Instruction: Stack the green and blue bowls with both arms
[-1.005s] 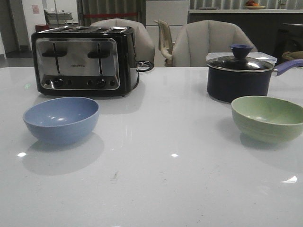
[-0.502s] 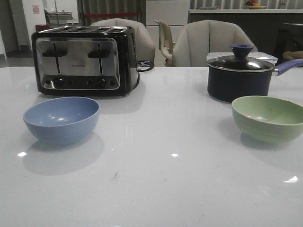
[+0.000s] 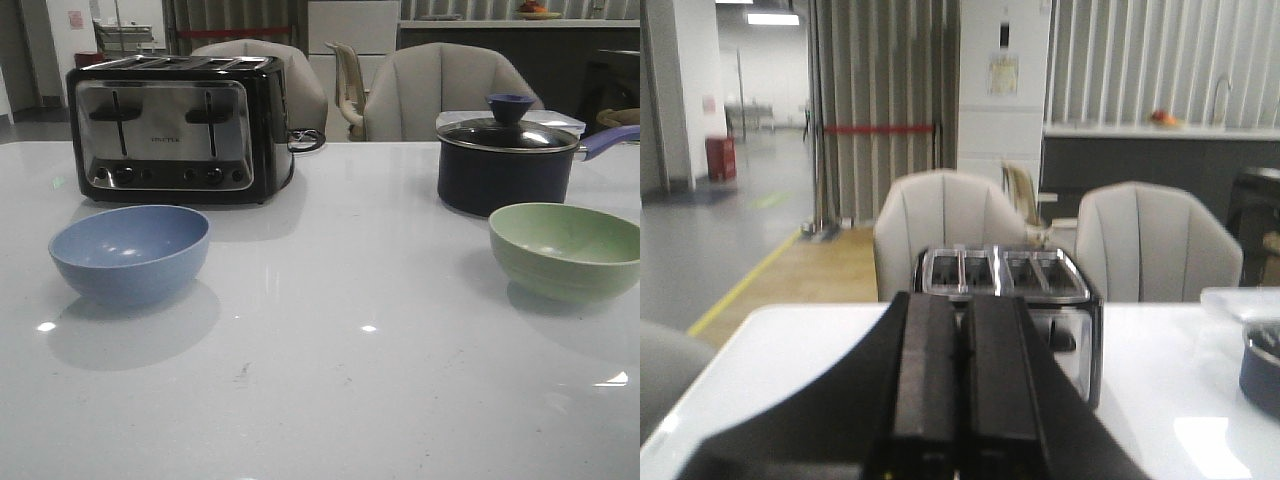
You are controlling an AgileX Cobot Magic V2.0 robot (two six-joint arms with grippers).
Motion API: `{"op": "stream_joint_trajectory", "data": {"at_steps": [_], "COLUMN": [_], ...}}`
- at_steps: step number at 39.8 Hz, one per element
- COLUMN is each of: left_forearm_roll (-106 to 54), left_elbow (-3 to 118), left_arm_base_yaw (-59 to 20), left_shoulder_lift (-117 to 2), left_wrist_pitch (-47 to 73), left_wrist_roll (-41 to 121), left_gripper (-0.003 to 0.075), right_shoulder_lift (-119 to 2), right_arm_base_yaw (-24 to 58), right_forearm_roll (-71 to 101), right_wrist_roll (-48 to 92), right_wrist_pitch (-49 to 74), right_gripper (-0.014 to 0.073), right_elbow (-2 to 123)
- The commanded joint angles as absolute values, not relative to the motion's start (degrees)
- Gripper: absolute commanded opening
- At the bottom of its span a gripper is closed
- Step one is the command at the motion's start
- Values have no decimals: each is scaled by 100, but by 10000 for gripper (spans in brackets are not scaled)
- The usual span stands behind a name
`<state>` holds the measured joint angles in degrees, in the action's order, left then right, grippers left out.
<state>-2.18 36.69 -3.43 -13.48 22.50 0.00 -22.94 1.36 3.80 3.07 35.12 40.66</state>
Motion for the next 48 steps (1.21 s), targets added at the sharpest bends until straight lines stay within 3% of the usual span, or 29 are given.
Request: {"op": "stream_joint_trajectory", "data": {"at_steps": [1,18,20,24,27,48], "left_forearm_roll": [-290,-290,-290,-290,-290,-290], "left_elbow": [3891,3353,3332,3332,3332,3332], "left_arm_base_yaw": [-340,-340,-340,-340,-340,-340], "left_shoulder_lift": [-1743,-2906,-2955,-2964,-2964,-2964], "left_wrist_pitch": [2131,2579,2579,2579,2579,2579], "left_wrist_roll": [-50,-50,-50,-50,-50,-50], "left_gripper": [100,100,100,100,100,100], "right_shoulder_lift": [-2845,-4837,-5031,-5355,-5583,-8399], "right_arm_base_yaw": [97,97,97,97,97,-41], "right_forearm_roll": [390,390,390,390,390,390], "right_wrist_roll": [347,347,347,347,347,183], "right_wrist_pitch": [3412,4184,4066,3653,3527,3815], "right_gripper": [43,65,166,472,587,598], "right_elbow": [4315,4315,4315,4320,4390,6374]}}
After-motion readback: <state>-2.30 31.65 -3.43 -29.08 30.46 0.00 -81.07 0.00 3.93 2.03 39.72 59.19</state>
